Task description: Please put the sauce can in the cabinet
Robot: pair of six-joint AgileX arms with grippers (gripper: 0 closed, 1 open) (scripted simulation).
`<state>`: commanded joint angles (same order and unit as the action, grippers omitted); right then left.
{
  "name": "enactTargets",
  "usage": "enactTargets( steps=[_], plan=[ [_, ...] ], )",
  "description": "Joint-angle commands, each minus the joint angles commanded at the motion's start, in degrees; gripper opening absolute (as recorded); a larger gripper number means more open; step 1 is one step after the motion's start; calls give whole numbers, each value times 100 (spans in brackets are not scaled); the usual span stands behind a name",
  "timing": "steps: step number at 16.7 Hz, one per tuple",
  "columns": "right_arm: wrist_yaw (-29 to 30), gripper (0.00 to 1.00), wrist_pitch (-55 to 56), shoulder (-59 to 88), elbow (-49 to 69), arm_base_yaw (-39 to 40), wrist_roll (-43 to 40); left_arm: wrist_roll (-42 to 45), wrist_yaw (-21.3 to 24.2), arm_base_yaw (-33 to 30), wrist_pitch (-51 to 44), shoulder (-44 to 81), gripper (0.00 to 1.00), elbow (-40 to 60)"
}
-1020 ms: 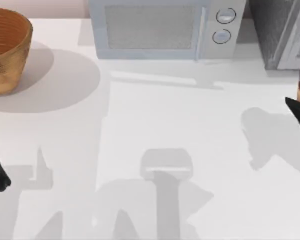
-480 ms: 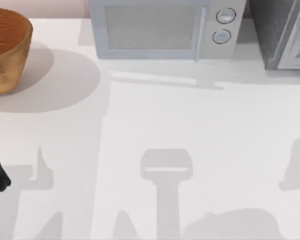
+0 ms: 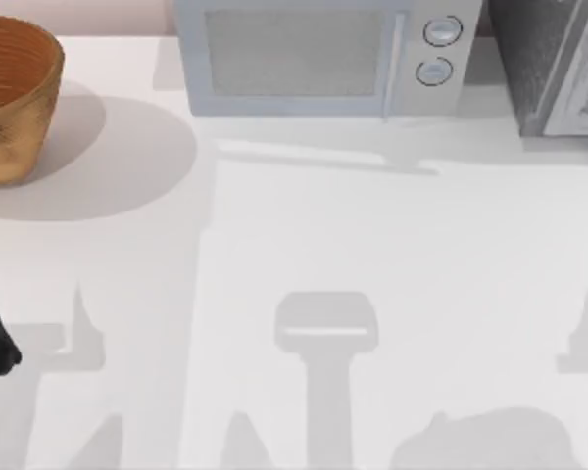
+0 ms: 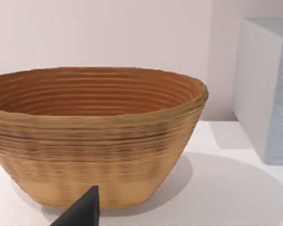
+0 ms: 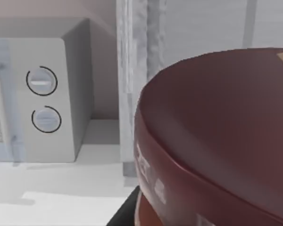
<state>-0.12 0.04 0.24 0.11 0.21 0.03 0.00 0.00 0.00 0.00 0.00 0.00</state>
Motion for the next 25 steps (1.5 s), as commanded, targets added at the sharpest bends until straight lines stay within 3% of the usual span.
enactTargets(
  steps=[4, 7, 20, 25],
  plan=[
    [66, 0, -107, 307, 360, 28, 25, 0, 0, 0, 0, 0, 100, 0],
    [189, 0, -376, 1033, 1269, 120, 56, 0, 0, 0, 0, 0, 100, 0],
    [911, 0, -2299, 6010, 8288, 833, 103, 0, 0, 0, 0, 0, 100, 0],
    [1101, 0, -2829, 7359, 10190, 1027, 95, 0, 0, 0, 0, 0, 100, 0]
  ],
)
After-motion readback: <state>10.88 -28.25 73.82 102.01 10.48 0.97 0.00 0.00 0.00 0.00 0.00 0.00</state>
